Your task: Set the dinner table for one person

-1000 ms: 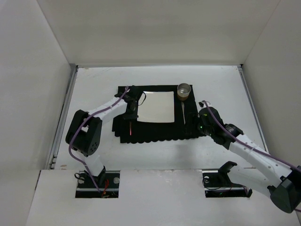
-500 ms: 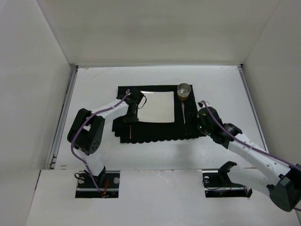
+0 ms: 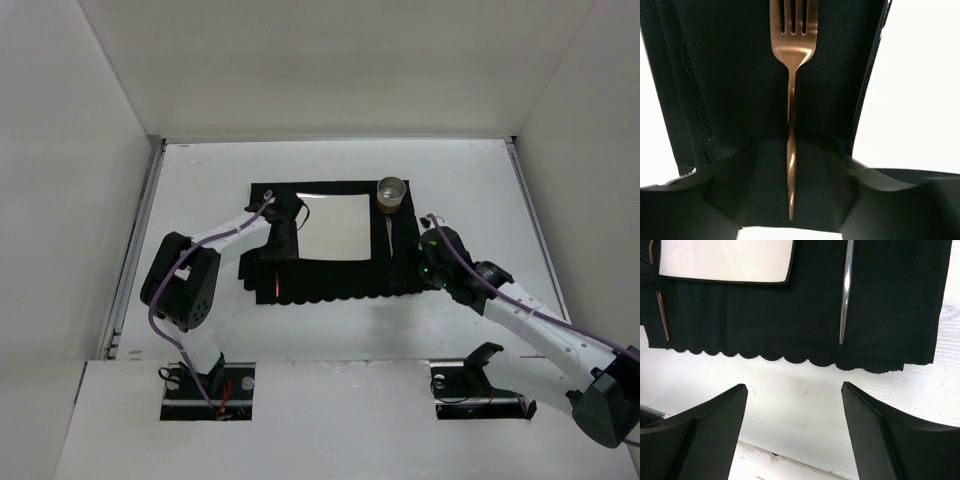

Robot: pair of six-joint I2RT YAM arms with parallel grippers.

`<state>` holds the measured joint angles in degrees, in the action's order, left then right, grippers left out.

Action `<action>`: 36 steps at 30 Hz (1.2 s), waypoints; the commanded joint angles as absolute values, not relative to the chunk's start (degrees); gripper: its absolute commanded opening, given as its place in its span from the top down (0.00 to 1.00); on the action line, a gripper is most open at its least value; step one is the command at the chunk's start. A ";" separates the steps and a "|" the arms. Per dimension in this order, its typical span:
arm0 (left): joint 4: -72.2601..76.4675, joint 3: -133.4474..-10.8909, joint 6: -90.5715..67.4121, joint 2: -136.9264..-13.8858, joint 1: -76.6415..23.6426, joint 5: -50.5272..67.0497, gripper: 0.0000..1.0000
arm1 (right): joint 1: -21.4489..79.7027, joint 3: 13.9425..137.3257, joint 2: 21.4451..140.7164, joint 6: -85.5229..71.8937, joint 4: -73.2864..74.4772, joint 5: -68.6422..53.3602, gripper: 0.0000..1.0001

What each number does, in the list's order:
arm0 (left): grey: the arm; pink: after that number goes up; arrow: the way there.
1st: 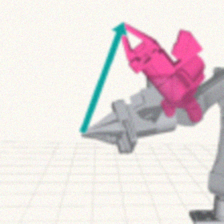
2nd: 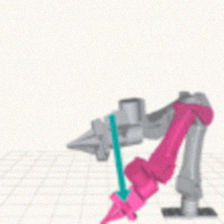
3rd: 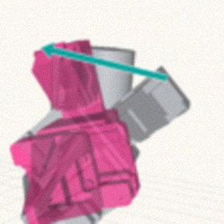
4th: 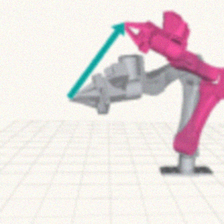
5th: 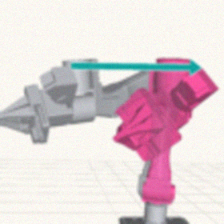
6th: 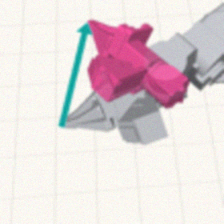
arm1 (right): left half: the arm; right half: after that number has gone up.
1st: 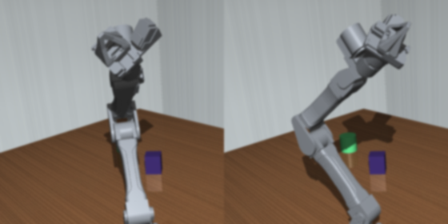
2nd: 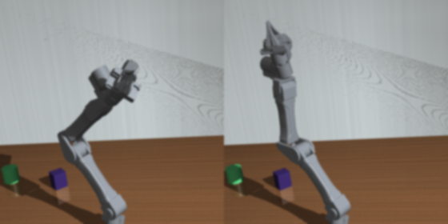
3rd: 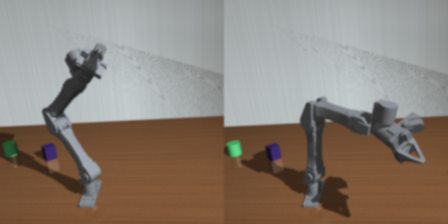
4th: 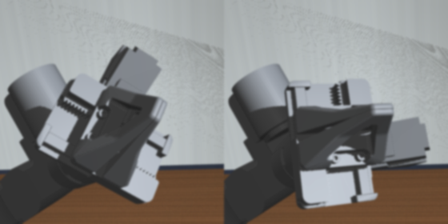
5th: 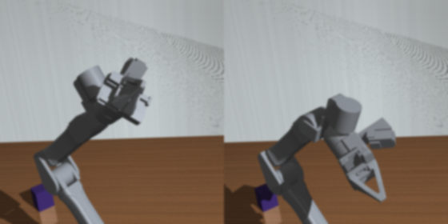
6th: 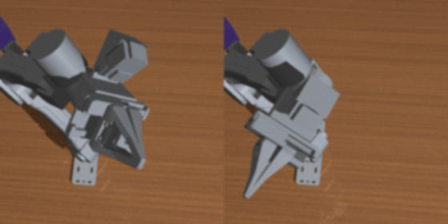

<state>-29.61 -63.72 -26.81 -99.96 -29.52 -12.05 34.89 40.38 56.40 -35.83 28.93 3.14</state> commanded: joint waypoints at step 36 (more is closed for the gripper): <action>-41.04 -47.02 -43.07 -57.04 1.54 -16.00 0.00 | 11.64 35.69 38.85 -47.02 31.55 7.03 0.15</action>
<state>-40.16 -47.24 -42.26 -58.83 0.25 -16.27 11.33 36.36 39.13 -45.80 31.31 5.19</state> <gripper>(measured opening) 0.997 0.833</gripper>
